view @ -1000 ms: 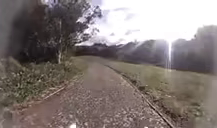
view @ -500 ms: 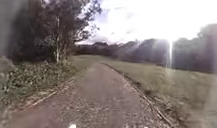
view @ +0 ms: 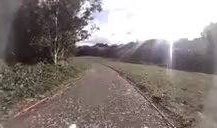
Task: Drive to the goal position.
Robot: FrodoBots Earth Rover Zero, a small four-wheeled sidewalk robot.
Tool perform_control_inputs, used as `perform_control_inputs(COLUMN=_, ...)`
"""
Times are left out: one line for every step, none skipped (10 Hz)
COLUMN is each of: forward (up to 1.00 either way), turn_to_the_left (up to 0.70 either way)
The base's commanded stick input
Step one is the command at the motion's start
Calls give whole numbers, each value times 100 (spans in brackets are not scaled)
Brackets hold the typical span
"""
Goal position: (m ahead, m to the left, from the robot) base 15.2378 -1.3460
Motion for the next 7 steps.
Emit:
perform_control_inputs(forward=70, turn_to_the_left=2)
perform_control_inputs(forward=70, turn_to_the_left=1)
perform_control_inputs(forward=70, turn_to_the_left=1)
perform_control_inputs(forward=70, turn_to_the_left=2)
perform_control_inputs(forward=70, turn_to_the_left=2)
perform_control_inputs(forward=70, turn_to_the_left=1)
perform_control_inputs(forward=70, turn_to_the_left=0)
